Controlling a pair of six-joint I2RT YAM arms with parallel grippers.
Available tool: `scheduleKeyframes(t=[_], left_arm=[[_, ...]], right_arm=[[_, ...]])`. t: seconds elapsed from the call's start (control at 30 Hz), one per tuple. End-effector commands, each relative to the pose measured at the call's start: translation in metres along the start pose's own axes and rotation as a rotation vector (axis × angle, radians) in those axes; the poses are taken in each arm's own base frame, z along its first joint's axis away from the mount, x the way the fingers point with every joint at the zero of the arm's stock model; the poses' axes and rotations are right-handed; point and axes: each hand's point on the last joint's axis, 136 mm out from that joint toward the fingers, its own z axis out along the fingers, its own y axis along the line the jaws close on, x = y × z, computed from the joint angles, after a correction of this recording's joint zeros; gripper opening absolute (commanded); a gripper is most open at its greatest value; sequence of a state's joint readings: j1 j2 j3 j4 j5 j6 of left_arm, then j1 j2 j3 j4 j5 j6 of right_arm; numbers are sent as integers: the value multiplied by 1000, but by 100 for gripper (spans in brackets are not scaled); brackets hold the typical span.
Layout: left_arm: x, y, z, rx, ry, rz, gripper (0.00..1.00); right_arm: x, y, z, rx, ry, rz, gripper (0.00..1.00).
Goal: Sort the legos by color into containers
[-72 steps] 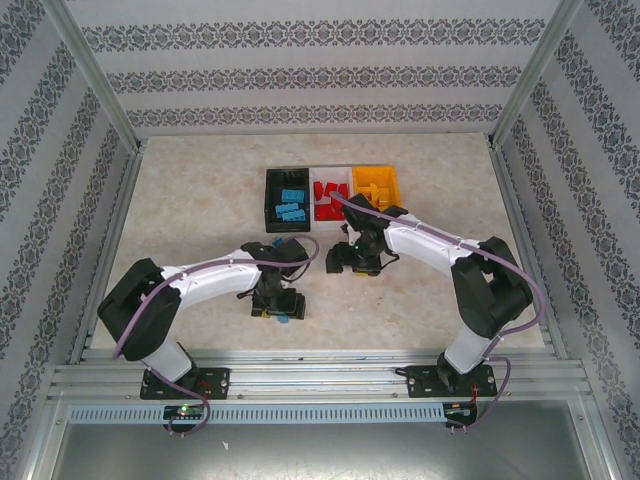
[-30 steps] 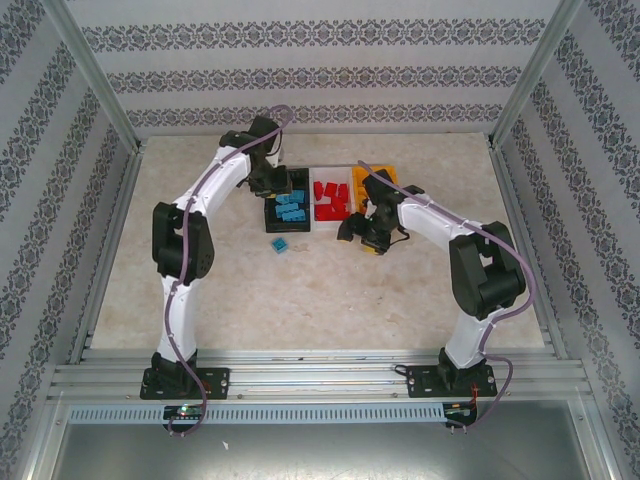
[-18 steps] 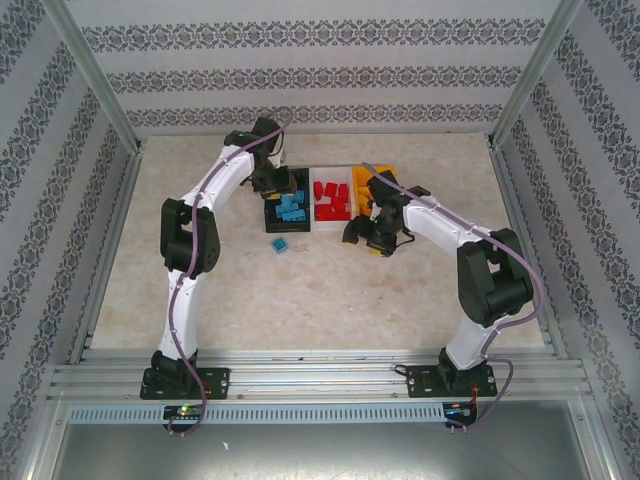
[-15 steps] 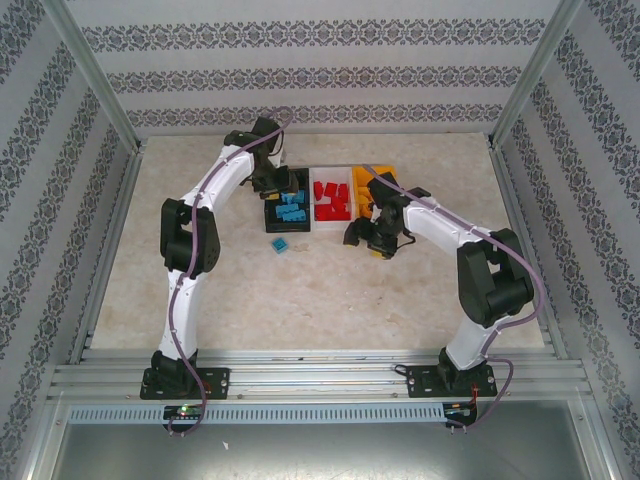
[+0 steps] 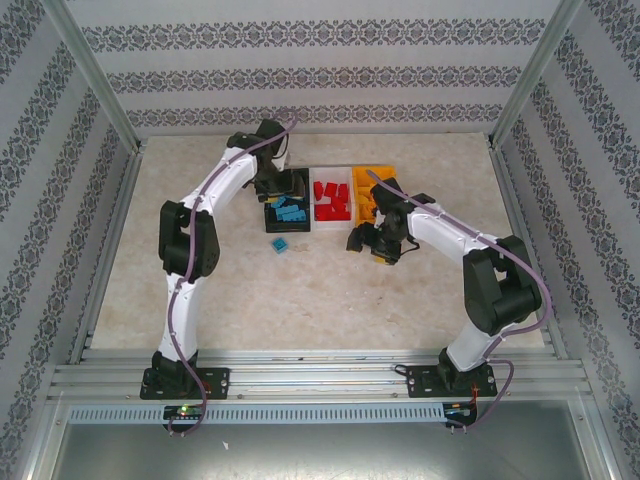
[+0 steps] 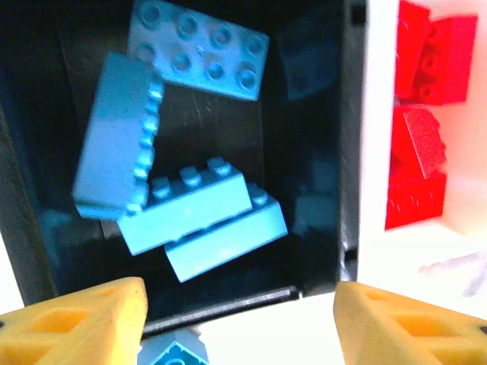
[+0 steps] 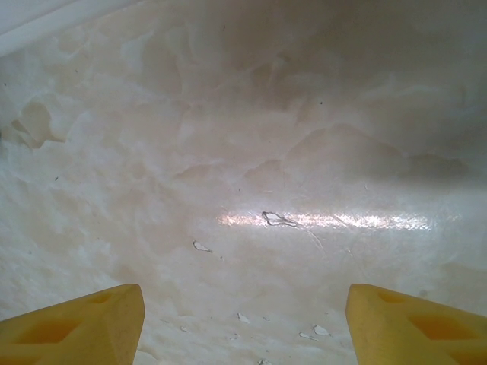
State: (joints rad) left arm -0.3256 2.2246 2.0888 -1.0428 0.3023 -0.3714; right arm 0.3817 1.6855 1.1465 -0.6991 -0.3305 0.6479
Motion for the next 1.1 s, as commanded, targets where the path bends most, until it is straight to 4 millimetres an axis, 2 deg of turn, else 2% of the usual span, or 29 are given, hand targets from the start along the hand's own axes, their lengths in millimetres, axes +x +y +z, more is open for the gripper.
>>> scheduleKeyframes(t=[0.0, 0.13, 0.27, 0.47, 0.57, 0.93, 1.07], left_arm=[[23, -7, -28, -38, -2, 71, 71], [50, -4, -34, -68, 1, 83, 78], [80, 4, -33, -91, -5, 8, 85], [112, 10, -10, -44, 6, -206, 99], [117, 13, 3, -39, 19, -277, 100], [109, 21, 37, -80, 27, -405, 99], [112, 25, 48, -100, 55, -408, 90]], right_arm=[[5, 1, -1, -16, 3, -17, 71], [13, 2, 9, -25, 41, -31, 72], [16, 3, 13, -38, 61, -46, 71], [21, 4, 17, -54, 81, -57, 71], [22, 2, 15, -53, 73, -57, 71], [28, -7, 4, -36, 39, -52, 71], [30, -10, 1, -23, 32, -51, 72]])
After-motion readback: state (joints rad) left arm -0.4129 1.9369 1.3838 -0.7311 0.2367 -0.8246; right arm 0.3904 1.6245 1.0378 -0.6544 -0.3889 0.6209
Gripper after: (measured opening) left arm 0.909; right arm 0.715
